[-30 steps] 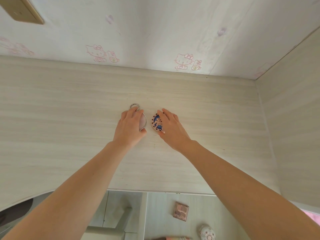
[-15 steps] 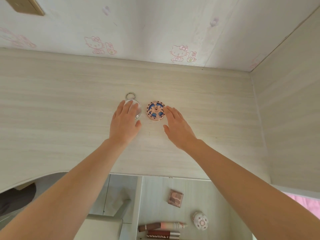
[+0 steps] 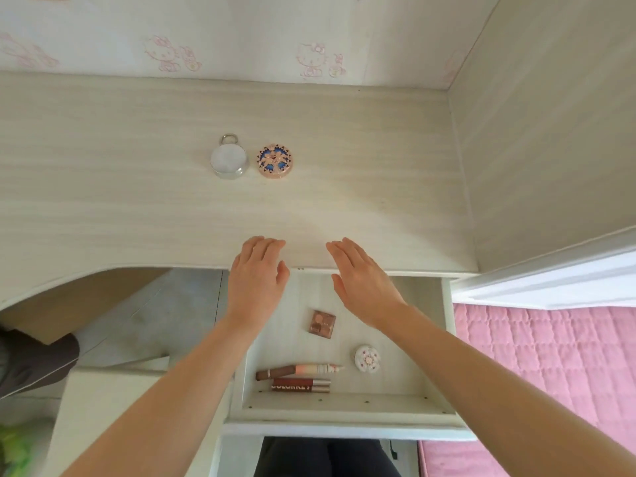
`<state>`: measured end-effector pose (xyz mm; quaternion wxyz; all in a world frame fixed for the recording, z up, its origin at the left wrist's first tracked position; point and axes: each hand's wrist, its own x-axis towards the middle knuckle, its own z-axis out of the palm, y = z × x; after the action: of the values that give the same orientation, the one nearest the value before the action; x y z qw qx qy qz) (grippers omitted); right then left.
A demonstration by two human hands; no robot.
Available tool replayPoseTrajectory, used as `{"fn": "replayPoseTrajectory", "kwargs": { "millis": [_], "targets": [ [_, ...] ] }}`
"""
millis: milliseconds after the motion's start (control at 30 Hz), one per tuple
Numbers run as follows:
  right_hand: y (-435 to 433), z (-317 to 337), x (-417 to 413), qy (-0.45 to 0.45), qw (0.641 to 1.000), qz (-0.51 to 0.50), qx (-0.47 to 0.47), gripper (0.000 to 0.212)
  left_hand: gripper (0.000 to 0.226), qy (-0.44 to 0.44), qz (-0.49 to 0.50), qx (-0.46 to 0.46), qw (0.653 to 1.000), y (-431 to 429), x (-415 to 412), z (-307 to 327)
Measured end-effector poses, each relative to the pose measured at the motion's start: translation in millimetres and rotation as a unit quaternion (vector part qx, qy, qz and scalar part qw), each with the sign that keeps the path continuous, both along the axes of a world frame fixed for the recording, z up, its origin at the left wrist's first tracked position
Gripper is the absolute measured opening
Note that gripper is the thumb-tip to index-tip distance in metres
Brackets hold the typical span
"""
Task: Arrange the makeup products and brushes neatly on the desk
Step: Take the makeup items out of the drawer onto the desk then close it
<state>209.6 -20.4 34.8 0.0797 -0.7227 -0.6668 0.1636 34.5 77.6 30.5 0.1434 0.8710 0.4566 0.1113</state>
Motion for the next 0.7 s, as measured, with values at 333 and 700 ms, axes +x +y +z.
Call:
{"fn": "replayPoseTrajectory", "kwargs": {
  "millis": [333,700],
  "targets": [
    [-98.6,-69.6,-14.6,0.044,0.996,-0.024,-0.067,0.051,0.037,0.061,-0.041,-0.089,0.993,-86.3,-2.7,-67.0],
    [-124.8,-153.3,-16.0,0.040,0.961,-0.128,-0.244,0.053,0.063,0.162,-0.071,-0.182,0.967,-101.7,23.4,-157.1]
  ]
}}
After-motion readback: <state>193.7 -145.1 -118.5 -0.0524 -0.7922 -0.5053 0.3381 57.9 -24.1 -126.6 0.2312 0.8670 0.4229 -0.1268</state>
